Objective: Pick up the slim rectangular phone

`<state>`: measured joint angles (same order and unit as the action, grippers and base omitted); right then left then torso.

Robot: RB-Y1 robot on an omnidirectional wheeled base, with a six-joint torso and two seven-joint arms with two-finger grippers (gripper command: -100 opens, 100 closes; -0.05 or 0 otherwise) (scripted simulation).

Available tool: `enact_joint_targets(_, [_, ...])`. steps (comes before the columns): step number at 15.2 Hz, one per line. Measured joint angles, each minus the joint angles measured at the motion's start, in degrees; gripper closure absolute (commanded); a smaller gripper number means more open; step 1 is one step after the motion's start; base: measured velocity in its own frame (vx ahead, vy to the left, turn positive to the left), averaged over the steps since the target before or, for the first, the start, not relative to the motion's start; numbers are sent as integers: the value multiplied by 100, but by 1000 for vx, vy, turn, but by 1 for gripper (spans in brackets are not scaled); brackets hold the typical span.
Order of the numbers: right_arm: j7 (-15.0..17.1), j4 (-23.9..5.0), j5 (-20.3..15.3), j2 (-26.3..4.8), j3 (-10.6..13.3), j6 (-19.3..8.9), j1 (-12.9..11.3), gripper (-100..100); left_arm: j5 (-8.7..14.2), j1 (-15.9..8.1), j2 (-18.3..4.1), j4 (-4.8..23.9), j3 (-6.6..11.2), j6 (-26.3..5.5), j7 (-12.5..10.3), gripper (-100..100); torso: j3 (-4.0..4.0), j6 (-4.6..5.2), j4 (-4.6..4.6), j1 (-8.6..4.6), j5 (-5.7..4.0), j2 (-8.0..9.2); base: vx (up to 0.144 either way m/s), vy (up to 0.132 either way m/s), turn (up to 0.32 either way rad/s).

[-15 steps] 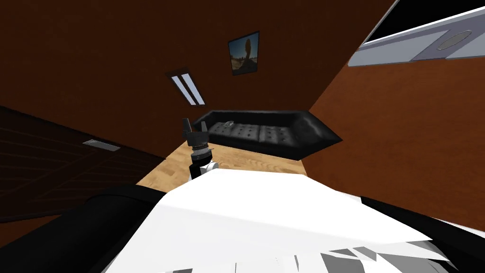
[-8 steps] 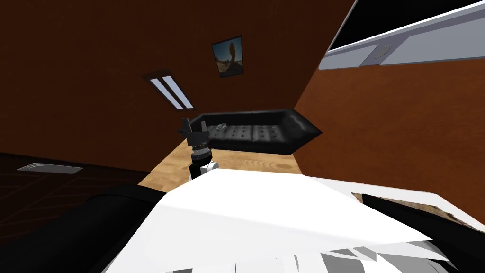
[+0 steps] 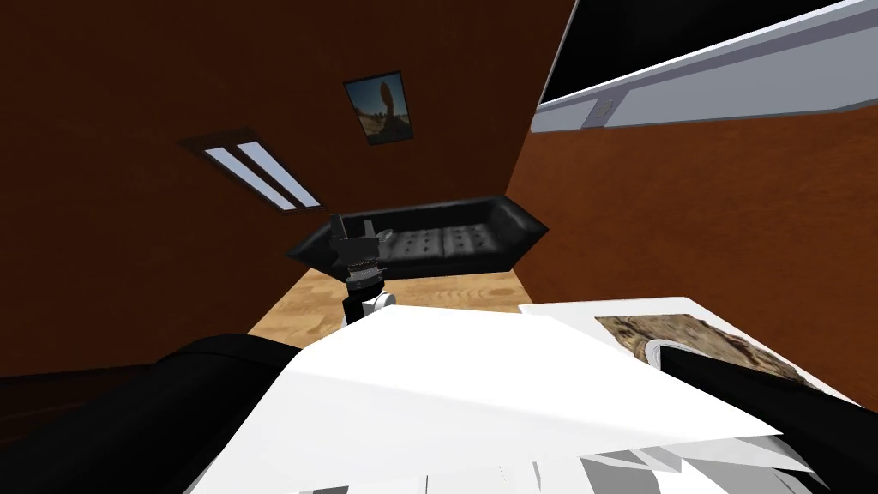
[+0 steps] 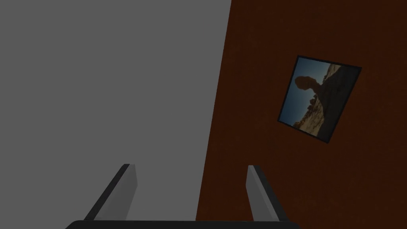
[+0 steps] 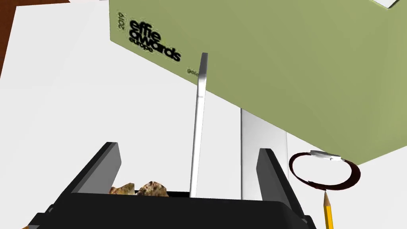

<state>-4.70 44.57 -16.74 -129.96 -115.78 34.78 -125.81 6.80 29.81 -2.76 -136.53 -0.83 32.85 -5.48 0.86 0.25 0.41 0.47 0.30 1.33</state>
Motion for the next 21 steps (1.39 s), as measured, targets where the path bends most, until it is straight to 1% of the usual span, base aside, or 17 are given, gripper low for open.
enact_joint_targets(1, [-15,47,41,-8,-130,-54,-5,-100,0,-1,0,0,0,0,0,0,-1,-3,-1,3,1,-1,20,-12,-29])
enact_joint_targets(2, [-46,-34,46,-61,-208,-34,-41,-100,0,-1,0,0,-1,0,0,0,-1,-7,-1,8,3,0,9,-5,35])
enact_joint_targets(4, [-63,-198,7,-147,-291,47,-145,-100,0,-1,0,0,-1,0,0,0,1,-6,0,14,5,3,5,-6,-40])
enact_joint_targets(5, [-61,-211,3,-154,-308,57,-160,-100,0,-1,0,0,-1,0,0,0,2,-6,-1,16,6,4,-17,-10,184])
enact_joint_targets(6, [-20,-141,8,-159,-260,29,-146,-100,0,-2,0,0,-1,0,0,0,3,-12,0,17,7,8,-44,-24,276])
enact_joint_targets(8, [165,-51,-37,-217,-97,-29,-198,-100,0,-3,0,0,-2,-1,0,0,10,-15,2,9,6,21,-70,-47,304])
enact_joint_targets(10, [288,-209,-81,-410,48,16,-272,-100,0,-3,0,0,-1,-1,0,0,17,-10,6,4,3,31,-65,-39,221])
enact_joint_targets(11, [346,-144,-69,-431,105,-2,-245,-100,0,-3,0,0,-1,-1,0,0,17,-9,5,5,4,31,-37,-27,73])
enact_joint_targets(12, [366,-111,-60,-427,116,-23,-231,100,0,-2,0,0,-1,-1,0,0,15,-6,5,7,4,27,-13,-11,2])
enact_joint_targets(16, [367,-113,-60,-427,115,-25,-232,100,0,-1,0,0,-1,0,0,0,5,-5,1,17,7,11,-2,-1,0])
enact_joint_targets(17, [367,-113,-60,-427,115,-25,-232,100,0,-1,0,0,-1,0,0,0,5,-6,1,18,7,9,22,7,-195])
enact_joint_targets(18, [343,-112,-53,-408,85,-29,-223,100,0,0,0,0,0,0,0,0,3,2,0,20,7,5,45,21,-318])
enact_joint_targets(20, [219,-199,-32,-366,-32,18,-204,100,0,0,1,0,0,0,0,0,-3,2,-2,32,10,-6,73,50,-308])
enact_joint_targets(21, [141,-100,6,-244,-122,1,-144,100,0,0,1,0,0,0,0,0,-9,1,-4,37,12,-15,86,52,-306])
